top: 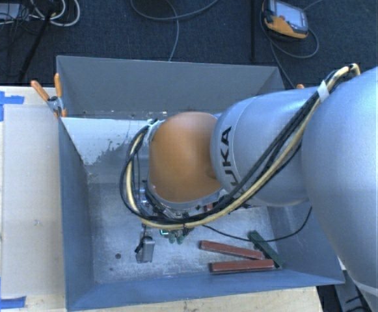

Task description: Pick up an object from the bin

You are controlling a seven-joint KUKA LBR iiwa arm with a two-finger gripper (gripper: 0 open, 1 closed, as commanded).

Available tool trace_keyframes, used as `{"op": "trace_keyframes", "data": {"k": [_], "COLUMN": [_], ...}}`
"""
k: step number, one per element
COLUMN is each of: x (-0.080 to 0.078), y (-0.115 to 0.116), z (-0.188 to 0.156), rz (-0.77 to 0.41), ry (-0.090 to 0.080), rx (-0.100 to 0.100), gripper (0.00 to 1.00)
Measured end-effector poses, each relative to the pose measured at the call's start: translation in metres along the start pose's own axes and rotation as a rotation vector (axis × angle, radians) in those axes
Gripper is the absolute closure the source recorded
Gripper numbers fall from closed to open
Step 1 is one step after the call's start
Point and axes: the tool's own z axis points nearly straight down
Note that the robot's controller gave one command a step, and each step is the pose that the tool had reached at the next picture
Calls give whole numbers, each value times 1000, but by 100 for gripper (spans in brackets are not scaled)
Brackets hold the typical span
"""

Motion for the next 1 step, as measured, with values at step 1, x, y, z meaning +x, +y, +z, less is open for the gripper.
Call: {"op": "trace_keyframes", "data": {"k": [1], "x": [-14], "y": [-56], "z": [27], "rz": [-548], "ry": [-6], "rx": [1], "gripper": [0]}}
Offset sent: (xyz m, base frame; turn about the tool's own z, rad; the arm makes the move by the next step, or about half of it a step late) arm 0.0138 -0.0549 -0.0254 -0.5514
